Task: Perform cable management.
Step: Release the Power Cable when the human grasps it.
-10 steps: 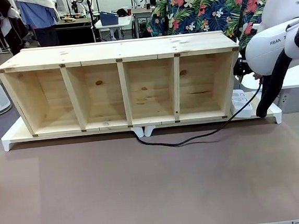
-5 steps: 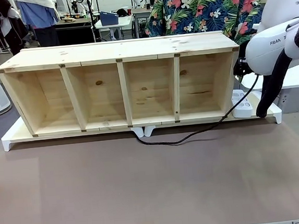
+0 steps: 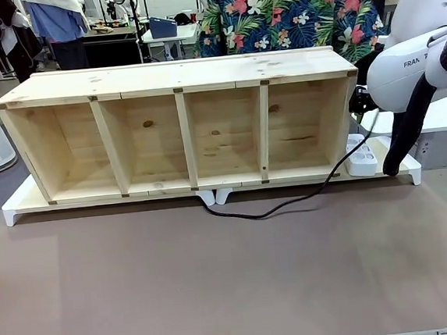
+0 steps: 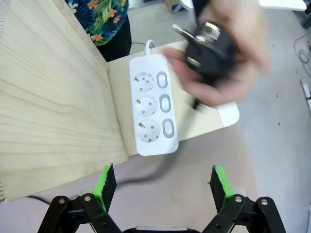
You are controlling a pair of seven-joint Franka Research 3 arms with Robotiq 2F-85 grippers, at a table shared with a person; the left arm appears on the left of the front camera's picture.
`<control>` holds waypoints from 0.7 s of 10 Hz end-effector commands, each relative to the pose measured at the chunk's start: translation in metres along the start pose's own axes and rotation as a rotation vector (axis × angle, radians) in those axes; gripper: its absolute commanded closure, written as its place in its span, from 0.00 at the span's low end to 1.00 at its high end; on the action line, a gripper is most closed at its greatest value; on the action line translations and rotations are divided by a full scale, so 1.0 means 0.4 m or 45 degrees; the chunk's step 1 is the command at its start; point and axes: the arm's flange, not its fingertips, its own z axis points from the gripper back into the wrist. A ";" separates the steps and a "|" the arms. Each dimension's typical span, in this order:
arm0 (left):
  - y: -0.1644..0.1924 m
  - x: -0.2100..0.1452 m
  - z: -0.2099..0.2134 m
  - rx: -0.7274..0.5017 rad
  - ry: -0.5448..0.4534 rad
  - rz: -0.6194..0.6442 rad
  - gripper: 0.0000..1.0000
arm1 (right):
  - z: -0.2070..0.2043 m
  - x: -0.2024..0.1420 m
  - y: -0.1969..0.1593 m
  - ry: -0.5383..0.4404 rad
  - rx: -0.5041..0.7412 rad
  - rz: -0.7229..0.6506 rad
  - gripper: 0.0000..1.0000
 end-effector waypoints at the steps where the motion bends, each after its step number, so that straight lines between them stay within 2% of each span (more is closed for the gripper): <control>1: 0.004 -0.001 0.000 -0.003 0.006 0.006 0.00 | -0.002 -0.001 -0.001 0.007 -0.003 -0.001 0.00; 7: 0.004 -0.001 0.000 -0.003 0.006 0.006 0.00 | -0.002 -0.001 -0.001 0.007 -0.003 -0.001 0.00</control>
